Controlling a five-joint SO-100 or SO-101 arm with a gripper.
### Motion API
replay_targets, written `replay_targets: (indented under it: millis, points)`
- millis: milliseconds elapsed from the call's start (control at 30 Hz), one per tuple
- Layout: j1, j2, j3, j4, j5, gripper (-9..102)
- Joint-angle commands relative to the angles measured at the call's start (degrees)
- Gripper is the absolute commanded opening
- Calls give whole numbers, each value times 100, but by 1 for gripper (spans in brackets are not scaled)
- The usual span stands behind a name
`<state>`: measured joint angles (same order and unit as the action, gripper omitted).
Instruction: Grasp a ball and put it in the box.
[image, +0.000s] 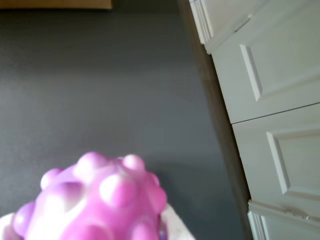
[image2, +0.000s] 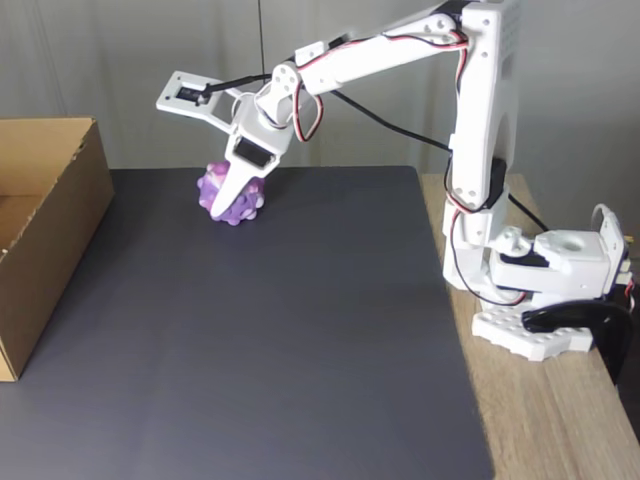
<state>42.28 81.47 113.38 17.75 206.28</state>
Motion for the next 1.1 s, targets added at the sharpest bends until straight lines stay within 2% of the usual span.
replay_targets:
  millis: [0, 67, 267, 633, 1067]
  points:
    - [-141, -35, 35, -9, 88, 28]
    - [-149, -35, 35, -9, 114, 19]
    - [-167, 35, 26, 0, 79, 15]
    - [-229, 281, 26, 9, -70, 14]
    - [-422, 1389, -202, 422, -396, 13]
